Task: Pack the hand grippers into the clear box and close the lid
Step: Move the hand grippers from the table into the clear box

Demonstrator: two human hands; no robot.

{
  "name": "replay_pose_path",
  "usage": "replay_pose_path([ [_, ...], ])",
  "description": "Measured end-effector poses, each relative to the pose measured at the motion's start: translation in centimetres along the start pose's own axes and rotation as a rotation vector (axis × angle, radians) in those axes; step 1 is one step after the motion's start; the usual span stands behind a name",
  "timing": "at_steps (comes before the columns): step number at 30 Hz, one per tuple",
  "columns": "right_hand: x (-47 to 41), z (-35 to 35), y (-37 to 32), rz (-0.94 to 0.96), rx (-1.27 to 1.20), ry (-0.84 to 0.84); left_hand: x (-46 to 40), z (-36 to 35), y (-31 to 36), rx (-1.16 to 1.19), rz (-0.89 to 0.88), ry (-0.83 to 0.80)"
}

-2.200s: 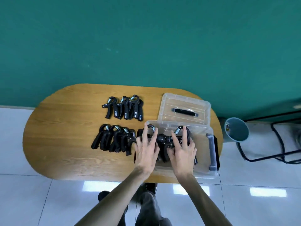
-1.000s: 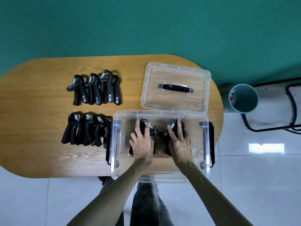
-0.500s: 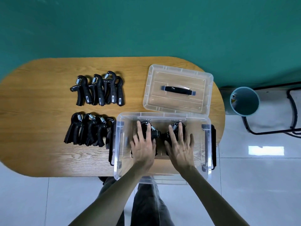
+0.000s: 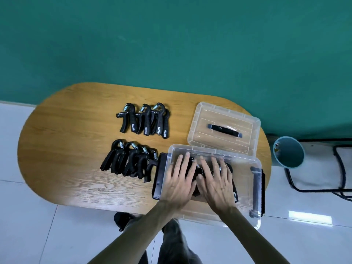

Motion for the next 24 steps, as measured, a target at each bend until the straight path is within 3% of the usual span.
replay_pose_path([
  [14, -1.3, 2.4, -18.8, 0.129, 0.110, 0.009, 9.4, 5.6, -16.1, 0.036, 0.243, -0.075],
  [24, -2.3, -0.5, -26.1, 0.133, 0.087, -0.059, 13.2, 3.8, -23.3, 0.057, 0.323, -0.189],
])
Point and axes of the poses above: each hand's wrist, its own x-axis away from the middle knuckle, its own z-axis out of the back of the hand, y = z × x, the point moved 5 cm from there along -x, towards the middle knuckle, and after that the axes turned 4 degrees about -z, right-handed, at the moved point
